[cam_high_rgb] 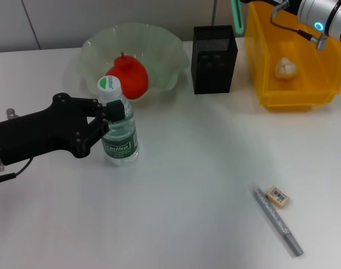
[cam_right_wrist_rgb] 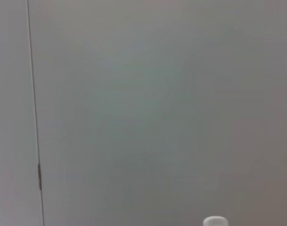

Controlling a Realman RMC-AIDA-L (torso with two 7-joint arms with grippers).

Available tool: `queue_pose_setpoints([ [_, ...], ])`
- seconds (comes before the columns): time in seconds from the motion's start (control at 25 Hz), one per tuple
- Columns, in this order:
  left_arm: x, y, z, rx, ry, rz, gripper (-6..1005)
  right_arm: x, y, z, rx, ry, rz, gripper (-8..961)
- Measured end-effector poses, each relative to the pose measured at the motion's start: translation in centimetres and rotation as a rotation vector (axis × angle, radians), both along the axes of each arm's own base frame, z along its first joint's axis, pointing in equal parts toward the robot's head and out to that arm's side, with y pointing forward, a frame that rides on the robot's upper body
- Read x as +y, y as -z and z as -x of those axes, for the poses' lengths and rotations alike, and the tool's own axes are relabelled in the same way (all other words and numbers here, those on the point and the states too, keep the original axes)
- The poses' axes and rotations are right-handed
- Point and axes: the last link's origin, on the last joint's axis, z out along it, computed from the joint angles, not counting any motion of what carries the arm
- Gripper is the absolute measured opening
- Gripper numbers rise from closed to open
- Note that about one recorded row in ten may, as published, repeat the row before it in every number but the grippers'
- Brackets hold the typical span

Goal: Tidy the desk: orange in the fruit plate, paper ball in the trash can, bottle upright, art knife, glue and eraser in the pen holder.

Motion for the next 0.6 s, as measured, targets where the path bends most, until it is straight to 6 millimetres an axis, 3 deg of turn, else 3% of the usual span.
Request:
queue_pose_setpoints([
  [0.6,-0.02,-0.01,-0.06,-0.004,0.001,0.000,21,-0.12,0.58,0.30,0.002,-0.008,0.015,272],
])
